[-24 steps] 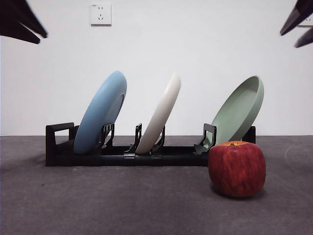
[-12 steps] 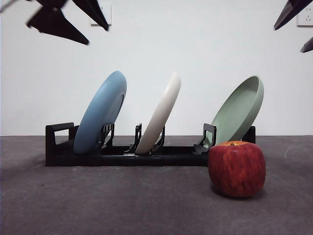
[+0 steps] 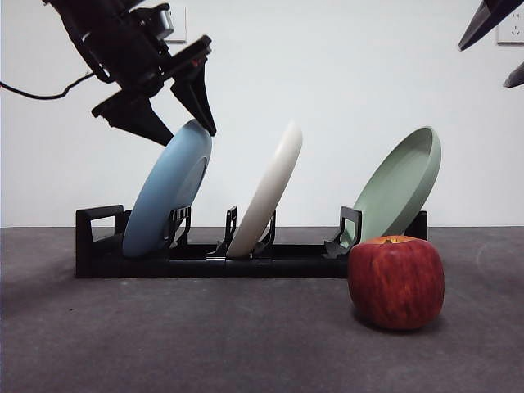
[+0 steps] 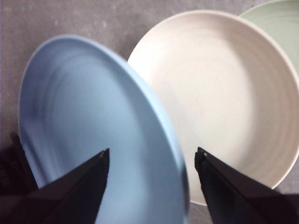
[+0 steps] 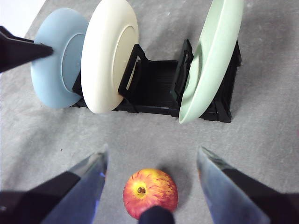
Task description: Take the blue plate from the plate rack,put the plate on the table,take the apple from the table,put the apple in the plate
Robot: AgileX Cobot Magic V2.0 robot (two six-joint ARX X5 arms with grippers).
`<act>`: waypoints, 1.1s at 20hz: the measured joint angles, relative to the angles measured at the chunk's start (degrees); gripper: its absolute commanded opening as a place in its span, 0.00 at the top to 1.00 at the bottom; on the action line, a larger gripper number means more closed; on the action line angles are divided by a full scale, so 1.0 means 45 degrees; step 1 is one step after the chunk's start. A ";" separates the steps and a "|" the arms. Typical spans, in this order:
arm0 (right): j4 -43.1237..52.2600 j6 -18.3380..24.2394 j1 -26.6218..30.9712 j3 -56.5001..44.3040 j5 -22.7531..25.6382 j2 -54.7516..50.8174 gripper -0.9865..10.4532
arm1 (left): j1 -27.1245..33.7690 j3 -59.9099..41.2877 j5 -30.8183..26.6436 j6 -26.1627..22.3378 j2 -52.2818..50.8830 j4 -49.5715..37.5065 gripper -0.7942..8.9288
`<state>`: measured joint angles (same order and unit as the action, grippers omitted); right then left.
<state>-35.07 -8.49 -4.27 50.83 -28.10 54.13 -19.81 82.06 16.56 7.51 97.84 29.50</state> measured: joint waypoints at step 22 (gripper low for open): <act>0.0000 0.0000 0.0000 0.0000 0.0024 0.0000 0.64 | -0.1967 0.4148 -0.0656 -0.2841 -0.3847 0.6868 0.93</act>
<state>-35.07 -8.49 -4.27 50.83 -27.99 54.13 -28.67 100.73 13.61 -5.28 80.53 60.40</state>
